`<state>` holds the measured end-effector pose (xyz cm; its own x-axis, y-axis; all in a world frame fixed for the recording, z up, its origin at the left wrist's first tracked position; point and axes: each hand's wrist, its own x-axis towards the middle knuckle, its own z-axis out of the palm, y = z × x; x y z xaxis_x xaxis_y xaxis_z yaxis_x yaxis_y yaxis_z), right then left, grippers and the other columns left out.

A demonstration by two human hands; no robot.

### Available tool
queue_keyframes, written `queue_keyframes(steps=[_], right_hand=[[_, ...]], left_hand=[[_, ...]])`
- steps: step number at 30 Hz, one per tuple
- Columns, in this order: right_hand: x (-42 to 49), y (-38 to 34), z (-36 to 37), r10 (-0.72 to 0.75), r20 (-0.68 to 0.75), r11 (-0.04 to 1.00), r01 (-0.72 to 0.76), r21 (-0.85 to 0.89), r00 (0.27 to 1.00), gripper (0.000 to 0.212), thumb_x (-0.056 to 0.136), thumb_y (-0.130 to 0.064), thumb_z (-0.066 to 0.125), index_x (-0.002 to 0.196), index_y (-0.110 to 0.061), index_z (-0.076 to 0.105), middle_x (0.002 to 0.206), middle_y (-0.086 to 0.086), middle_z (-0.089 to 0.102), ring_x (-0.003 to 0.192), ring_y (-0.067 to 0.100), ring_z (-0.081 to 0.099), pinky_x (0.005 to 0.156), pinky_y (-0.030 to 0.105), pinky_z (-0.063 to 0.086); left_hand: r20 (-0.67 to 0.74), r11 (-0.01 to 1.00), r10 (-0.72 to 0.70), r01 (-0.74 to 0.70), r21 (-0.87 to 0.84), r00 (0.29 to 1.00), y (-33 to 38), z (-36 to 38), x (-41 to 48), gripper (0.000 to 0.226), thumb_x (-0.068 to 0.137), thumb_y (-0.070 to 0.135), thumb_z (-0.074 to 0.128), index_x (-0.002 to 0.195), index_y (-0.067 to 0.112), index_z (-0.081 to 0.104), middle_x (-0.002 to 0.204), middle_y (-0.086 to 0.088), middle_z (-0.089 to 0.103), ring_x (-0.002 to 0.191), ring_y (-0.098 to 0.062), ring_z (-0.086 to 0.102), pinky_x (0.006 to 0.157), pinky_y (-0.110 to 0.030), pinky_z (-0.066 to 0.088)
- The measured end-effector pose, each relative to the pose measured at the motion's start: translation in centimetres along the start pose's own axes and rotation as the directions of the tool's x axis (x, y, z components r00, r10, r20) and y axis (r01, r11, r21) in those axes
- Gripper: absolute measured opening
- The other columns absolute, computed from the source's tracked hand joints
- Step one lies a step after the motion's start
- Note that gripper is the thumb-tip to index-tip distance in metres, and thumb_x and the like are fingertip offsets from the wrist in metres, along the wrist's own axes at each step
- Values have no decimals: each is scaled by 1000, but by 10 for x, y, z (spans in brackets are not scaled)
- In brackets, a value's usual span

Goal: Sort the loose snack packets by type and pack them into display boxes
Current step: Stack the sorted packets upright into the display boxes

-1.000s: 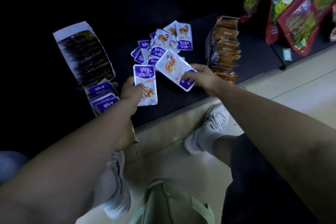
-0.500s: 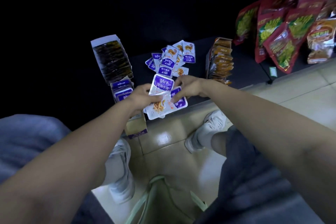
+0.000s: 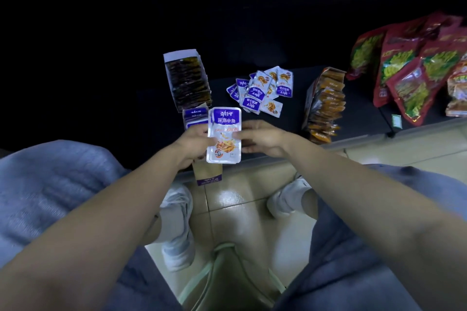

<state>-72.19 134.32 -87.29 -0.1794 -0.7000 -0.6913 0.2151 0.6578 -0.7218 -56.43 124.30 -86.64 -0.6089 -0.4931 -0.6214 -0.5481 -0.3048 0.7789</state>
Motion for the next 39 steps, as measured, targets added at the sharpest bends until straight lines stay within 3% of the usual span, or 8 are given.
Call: queue_keyframes(steps=[3, 6, 9, 14, 27, 31, 35, 39], right_hand=[[5, 2, 15, -68, -13, 997, 68, -48, 998, 18, 89, -4, 65, 104, -13, 63, 110, 10, 69, 87, 12, 65, 68, 20, 53], [16, -1, 23, -134, -158, 990, 125, -65, 978, 32, 85, 1, 68, 115, -5, 59, 114, 11, 68, 86, 12, 65, 68, 18, 51], [27, -2, 30, -149, -244, 988, 132, -84, 958, 39, 84, 1, 69, 121, -3, 56, 116, 10, 66, 90, 12, 63, 67, 15, 49], [46, 15, 50, -182, -165, 961, 139, -240, 969, 37, 83, -5, 72, 118, -6, 59, 115, 12, 67, 100, 18, 64, 88, 32, 53], [77, 36, 65, -390, -345, 835, 169, -524, 854, 21, 82, -9, 70, 101, -9, 62, 108, 11, 62, 88, 18, 61, 82, 35, 53], [77, 31, 67, -376, -340, 825, 144, -547, 862, 31, 86, -9, 66, 115, -9, 55, 118, 8, 50, 90, 15, 56, 82, 27, 49], [78, 28, 67, -330, -300, 843, 136, -521, 895, 39, 86, -9, 67, 120, -10, 49, 123, 12, 50, 103, 20, 57, 87, 32, 50], [73, 24, 51, -274, -230, 863, 133, -488, 934, 36, 89, -14, 65, 122, -10, 51, 115, 10, 58, 104, 18, 57, 90, 32, 49]], left_hand=[[17, 998, 2, -3, 62, 1000, -8, -2, 0, 26, 93, -5, 49, 110, 10, 62, 105, -12, 66, 93, -25, 66, 77, -29, 54], [-231, 981, 22, 24, 193, 973, -22, -14, 9, 10, 93, 7, 55, 87, 14, 59, 99, -17, 64, 82, -28, 64, 69, -33, 51], [-389, 898, 18, 156, 412, 921, -43, -38, 16, 22, 90, 20, 58, 112, 16, 57, 116, -12, 60, 103, -29, 60, 88, -36, 50], [-264, 913, -132, 221, 344, 956, -60, -40, 21, 55, 88, 24, 64, 137, 17, 41, 125, -12, 56, 110, -29, 58, 92, -42, 51], [-286, 901, -78, 190, 391, 955, -70, -32, 31, 54, 88, 24, 65, 135, 18, 40, 123, -10, 57, 111, -26, 58, 92, -42, 50], [-290, 887, -41, 169, 430, 956, -69, -28, 31, 73, 88, 26, 65, 147, 34, 22, 134, -10, 47, 119, -30, 53, 92, -41, 49], [-312, 855, -64, 214, 472, 948, -65, -26, 28, 78, 90, 24, 62, 152, 25, 14, 141, -16, 39, 124, -31, 48, 91, -40, 44], [-446, 808, 120, 174, 562, 887, -52, -24, 17, 51, 92, 20, 58, 138, 11, 37, 134, -16, 41, 113, -30, 55, 80, -35, 46]])
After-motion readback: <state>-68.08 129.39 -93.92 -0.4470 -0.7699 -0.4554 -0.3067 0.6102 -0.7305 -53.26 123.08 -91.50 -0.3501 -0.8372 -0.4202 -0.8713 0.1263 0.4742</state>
